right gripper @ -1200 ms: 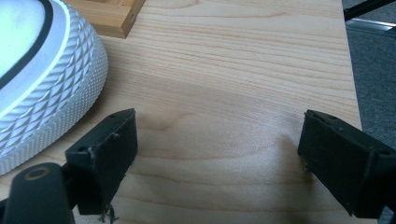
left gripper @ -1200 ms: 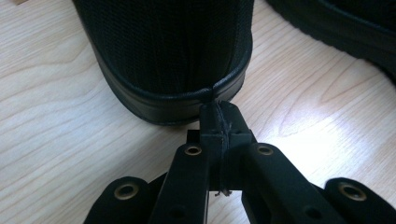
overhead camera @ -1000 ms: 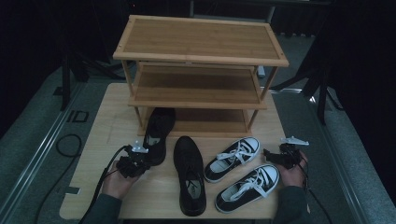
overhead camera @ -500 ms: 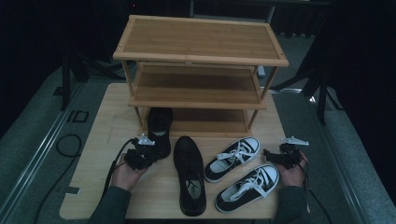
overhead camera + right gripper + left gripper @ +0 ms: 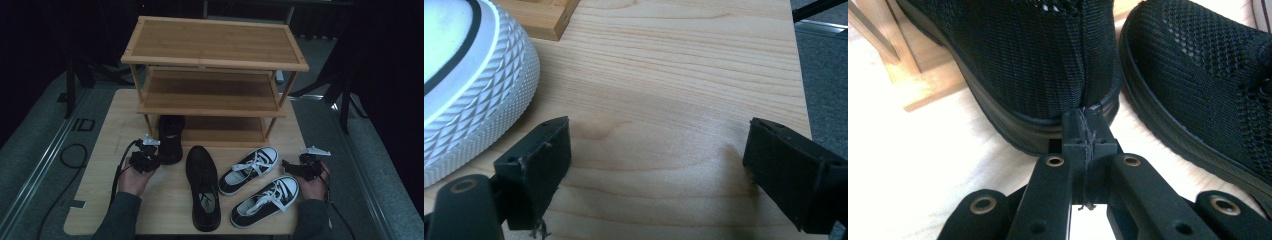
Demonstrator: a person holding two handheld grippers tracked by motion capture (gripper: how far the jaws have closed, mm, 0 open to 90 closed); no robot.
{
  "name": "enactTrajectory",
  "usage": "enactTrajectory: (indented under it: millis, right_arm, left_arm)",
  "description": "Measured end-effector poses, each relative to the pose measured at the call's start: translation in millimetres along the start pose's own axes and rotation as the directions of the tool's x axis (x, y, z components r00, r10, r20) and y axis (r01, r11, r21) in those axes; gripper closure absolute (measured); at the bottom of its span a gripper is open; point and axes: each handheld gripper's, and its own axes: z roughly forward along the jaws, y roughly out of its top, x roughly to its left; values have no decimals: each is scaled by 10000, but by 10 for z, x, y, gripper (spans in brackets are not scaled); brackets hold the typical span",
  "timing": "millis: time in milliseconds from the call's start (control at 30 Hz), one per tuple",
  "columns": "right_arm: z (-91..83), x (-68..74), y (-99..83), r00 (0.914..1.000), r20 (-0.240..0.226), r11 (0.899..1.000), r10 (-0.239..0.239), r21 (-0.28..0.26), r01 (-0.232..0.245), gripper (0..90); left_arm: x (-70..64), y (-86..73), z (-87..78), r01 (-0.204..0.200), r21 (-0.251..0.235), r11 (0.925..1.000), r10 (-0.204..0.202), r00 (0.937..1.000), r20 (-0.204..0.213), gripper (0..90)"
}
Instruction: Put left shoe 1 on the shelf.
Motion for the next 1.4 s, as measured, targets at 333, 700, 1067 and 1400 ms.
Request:
enactTrajectory:
  millis: [333, 700, 1067, 1400]
  right_arm:
    - [-1, 0, 0, 10000, -2, 10000, 3, 4, -3, 118]
    - [0, 0, 0, 10000, 0, 10000, 2, 0, -2, 118]
    - [-1, -2, 0, 10000, 4, 10000, -28, 4, 28, 118]
    - [-1, -2, 0, 10000, 2, 10000, -29, 2, 29, 118]
  left_arm:
    - [-228, -11, 157, -724, 669, 9951, 717, 9973, 137, 894]
    - [-212, -23, 338, -732, 1341, 9883, 729, 9973, 73, 897]
    - [-78, 114, 365, -184, 1291, 9915, 247, 9986, -476, 896]
    - [12, 208, 413, 157, 1259, 9919, -48, 9962, -865, 896]
